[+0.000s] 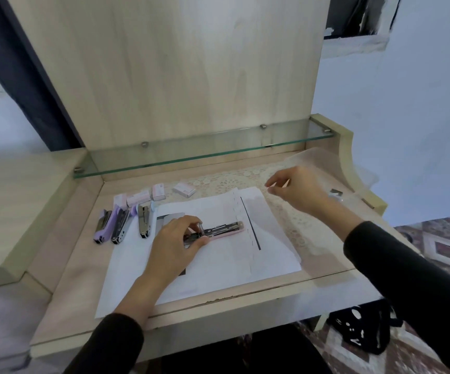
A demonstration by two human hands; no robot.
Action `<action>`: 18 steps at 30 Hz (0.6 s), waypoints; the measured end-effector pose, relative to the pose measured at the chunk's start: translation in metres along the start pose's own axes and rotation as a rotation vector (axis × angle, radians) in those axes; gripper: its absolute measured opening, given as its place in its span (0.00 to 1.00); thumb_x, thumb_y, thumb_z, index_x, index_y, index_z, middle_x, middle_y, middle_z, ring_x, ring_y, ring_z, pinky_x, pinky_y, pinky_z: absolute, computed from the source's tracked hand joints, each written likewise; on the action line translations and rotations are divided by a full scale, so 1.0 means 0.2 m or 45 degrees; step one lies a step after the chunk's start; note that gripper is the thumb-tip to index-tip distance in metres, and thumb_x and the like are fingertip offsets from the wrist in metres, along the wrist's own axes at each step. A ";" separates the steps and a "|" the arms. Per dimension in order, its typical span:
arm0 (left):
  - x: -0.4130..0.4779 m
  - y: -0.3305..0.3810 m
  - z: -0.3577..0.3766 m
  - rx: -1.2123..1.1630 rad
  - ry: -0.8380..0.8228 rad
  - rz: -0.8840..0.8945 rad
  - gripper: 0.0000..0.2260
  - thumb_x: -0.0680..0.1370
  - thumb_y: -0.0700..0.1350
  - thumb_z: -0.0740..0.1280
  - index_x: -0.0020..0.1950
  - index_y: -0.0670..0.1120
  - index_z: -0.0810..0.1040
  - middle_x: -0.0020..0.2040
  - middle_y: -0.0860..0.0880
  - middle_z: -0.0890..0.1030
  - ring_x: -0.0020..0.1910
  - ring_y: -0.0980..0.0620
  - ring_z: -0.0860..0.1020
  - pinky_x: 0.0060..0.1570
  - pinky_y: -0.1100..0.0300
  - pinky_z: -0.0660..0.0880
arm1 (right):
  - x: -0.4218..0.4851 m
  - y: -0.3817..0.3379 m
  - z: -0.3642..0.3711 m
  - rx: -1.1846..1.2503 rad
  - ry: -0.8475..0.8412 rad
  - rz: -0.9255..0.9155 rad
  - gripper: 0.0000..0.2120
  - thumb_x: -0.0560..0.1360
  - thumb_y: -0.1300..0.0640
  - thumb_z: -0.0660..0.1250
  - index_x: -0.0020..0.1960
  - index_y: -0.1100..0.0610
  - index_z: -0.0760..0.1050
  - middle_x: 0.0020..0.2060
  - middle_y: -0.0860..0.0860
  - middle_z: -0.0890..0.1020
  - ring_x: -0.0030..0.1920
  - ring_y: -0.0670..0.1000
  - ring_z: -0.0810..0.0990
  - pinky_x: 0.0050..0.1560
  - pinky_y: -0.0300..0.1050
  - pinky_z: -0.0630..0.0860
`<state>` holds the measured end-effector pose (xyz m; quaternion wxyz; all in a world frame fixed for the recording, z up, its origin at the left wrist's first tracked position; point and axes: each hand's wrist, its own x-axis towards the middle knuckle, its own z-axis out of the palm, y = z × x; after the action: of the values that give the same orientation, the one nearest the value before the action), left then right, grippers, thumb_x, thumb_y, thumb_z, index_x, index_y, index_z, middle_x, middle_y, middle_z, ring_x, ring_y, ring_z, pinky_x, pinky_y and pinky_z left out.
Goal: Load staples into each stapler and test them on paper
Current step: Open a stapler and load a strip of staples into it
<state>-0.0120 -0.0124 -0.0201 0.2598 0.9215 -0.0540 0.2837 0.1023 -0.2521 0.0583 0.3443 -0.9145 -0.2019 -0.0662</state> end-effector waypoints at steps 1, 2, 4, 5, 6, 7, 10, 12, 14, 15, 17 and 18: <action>0.01 0.00 0.00 -0.008 -0.018 -0.010 0.13 0.68 0.44 0.75 0.50 0.44 0.78 0.42 0.51 0.80 0.39 0.53 0.75 0.43 0.57 0.75 | -0.02 -0.03 0.05 -0.010 -0.048 -0.028 0.05 0.71 0.59 0.69 0.47 0.55 0.82 0.37 0.51 0.80 0.32 0.45 0.72 0.38 0.38 0.68; 0.01 0.00 -0.01 -0.017 -0.043 -0.024 0.13 0.68 0.45 0.75 0.50 0.45 0.78 0.42 0.52 0.80 0.39 0.54 0.75 0.43 0.59 0.74 | -0.04 -0.06 0.11 -0.001 -0.093 -0.056 0.06 0.71 0.59 0.69 0.47 0.55 0.82 0.37 0.50 0.80 0.32 0.44 0.72 0.41 0.38 0.68; 0.04 0.00 -0.03 -0.063 -0.132 -0.094 0.13 0.68 0.47 0.75 0.49 0.47 0.78 0.42 0.55 0.78 0.39 0.56 0.75 0.42 0.65 0.72 | -0.08 -0.09 0.20 0.040 -0.165 -0.111 0.06 0.72 0.59 0.69 0.47 0.56 0.81 0.39 0.49 0.81 0.31 0.39 0.71 0.43 0.37 0.68; 0.05 0.00 -0.05 -0.093 -0.209 -0.146 0.13 0.67 0.48 0.75 0.49 0.49 0.78 0.41 0.56 0.78 0.40 0.58 0.75 0.42 0.68 0.71 | -0.10 -0.11 0.24 0.055 -0.182 -0.140 0.06 0.72 0.59 0.69 0.47 0.56 0.81 0.40 0.50 0.82 0.31 0.38 0.71 0.43 0.36 0.67; 0.08 0.00 -0.07 -0.116 -0.299 -0.196 0.13 0.67 0.49 0.75 0.48 0.51 0.78 0.41 0.57 0.78 0.41 0.59 0.75 0.41 0.70 0.70 | -0.11 -0.11 0.27 0.058 -0.188 -0.167 0.06 0.72 0.59 0.69 0.48 0.56 0.81 0.42 0.50 0.83 0.31 0.38 0.70 0.43 0.36 0.67; 0.10 0.00 -0.09 -0.136 -0.383 -0.238 0.12 0.66 0.50 0.76 0.47 0.52 0.78 0.42 0.57 0.79 0.41 0.59 0.76 0.41 0.70 0.70 | -0.12 -0.12 0.29 0.040 -0.187 -0.191 0.07 0.72 0.58 0.69 0.48 0.56 0.81 0.43 0.50 0.84 0.32 0.39 0.70 0.43 0.36 0.67; 0.19 -0.02 -0.17 -0.182 -0.545 -0.341 0.13 0.65 0.50 0.77 0.46 0.54 0.78 0.44 0.55 0.81 0.44 0.57 0.77 0.45 0.65 0.74 | -0.12 -0.13 0.32 -0.068 -0.177 -0.242 0.11 0.71 0.50 0.69 0.51 0.53 0.80 0.47 0.47 0.82 0.40 0.44 0.70 0.43 0.37 0.64; 0.25 -0.04 -0.22 -0.207 -0.587 -0.371 0.12 0.66 0.49 0.76 0.46 0.53 0.78 0.45 0.53 0.81 0.45 0.56 0.79 0.47 0.65 0.75 | -0.13 -0.13 0.32 -0.137 -0.217 -0.292 0.18 0.68 0.44 0.70 0.55 0.51 0.79 0.48 0.47 0.82 0.46 0.47 0.70 0.44 0.39 0.65; 0.32 -0.08 -0.25 -0.233 -0.513 -0.404 0.08 0.68 0.48 0.74 0.44 0.51 0.79 0.43 0.55 0.81 0.42 0.58 0.78 0.42 0.72 0.72 | -0.14 -0.13 0.33 -0.226 -0.264 -0.367 0.23 0.65 0.41 0.71 0.56 0.51 0.79 0.49 0.47 0.81 0.47 0.50 0.71 0.45 0.41 0.66; 0.36 -0.11 -0.25 -0.208 -0.450 -0.412 0.05 0.70 0.48 0.72 0.44 0.51 0.79 0.42 0.55 0.81 0.40 0.59 0.77 0.39 0.74 0.70 | -0.14 -0.13 0.34 -0.243 -0.275 -0.398 0.23 0.65 0.41 0.72 0.56 0.50 0.79 0.49 0.47 0.81 0.46 0.51 0.70 0.44 0.41 0.65; 0.44 -0.18 -0.22 -0.030 -0.363 -0.375 0.05 0.73 0.49 0.69 0.46 0.50 0.81 0.44 0.53 0.81 0.40 0.57 0.75 0.39 0.70 0.69 | -0.14 -0.12 0.36 -0.204 -0.263 -0.424 0.20 0.65 0.44 0.73 0.54 0.50 0.80 0.48 0.47 0.81 0.43 0.50 0.67 0.40 0.38 0.61; 0.47 -0.21 -0.20 0.103 -0.356 -0.336 0.07 0.74 0.49 0.68 0.50 0.49 0.81 0.47 0.52 0.82 0.41 0.56 0.75 0.42 0.66 0.69 | -0.14 -0.11 0.37 -0.171 -0.251 -0.429 0.17 0.65 0.45 0.73 0.53 0.49 0.81 0.46 0.47 0.81 0.42 0.49 0.67 0.38 0.35 0.60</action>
<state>0.0567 0.0490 0.0409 0.2474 0.9607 0.0432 0.1185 0.0663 -0.1976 0.0073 0.2454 -0.8907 -0.3798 -0.0462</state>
